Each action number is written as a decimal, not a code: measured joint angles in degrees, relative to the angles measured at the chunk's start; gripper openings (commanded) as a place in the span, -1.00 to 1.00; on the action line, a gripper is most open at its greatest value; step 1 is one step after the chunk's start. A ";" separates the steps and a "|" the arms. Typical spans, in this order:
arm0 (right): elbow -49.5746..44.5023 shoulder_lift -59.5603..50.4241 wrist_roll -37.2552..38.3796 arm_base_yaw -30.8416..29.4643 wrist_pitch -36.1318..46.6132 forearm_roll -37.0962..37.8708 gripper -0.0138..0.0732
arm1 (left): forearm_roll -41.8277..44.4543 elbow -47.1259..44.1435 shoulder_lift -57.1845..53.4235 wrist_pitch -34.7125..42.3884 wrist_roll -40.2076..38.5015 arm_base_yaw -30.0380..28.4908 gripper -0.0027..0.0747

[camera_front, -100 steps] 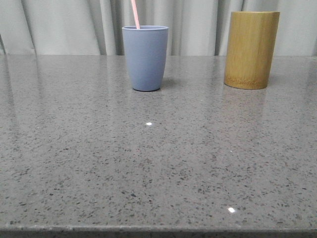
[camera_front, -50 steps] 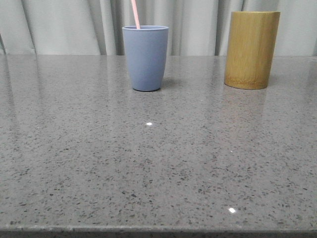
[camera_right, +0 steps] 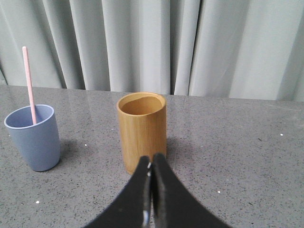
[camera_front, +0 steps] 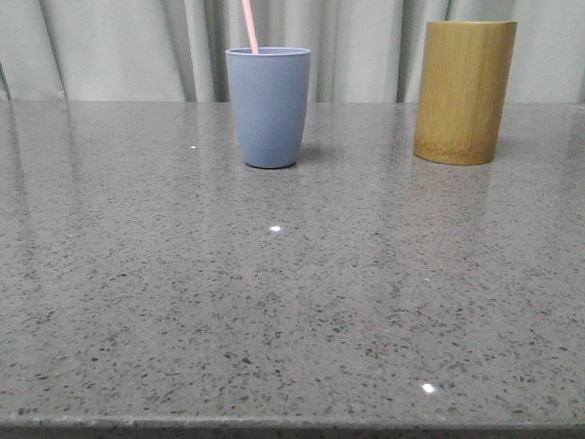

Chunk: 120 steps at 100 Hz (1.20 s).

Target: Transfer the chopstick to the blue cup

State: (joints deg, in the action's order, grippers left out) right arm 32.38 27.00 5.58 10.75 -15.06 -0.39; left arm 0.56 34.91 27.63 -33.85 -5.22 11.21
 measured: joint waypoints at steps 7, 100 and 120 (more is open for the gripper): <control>0.00 0.00 0.00 0.00 0.00 0.00 -0.83 | -0.09 -0.23 -1.26 0.00 0.00 -1.22 -0.98; 0.00 0.00 0.00 0.00 0.00 0.00 -0.83 | 0.42 -35.08 -27.86 23.28 0.11 -10.61 -0.98; 0.00 -0.02 0.00 0.00 0.00 0.00 -0.83 | 0.42 -35.08 -27.86 21.91 0.11 -10.61 -0.98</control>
State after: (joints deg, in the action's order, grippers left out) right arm 32.38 26.98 5.58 10.75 -15.06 -0.39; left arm 0.99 -0.17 -0.23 -11.95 -5.11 0.60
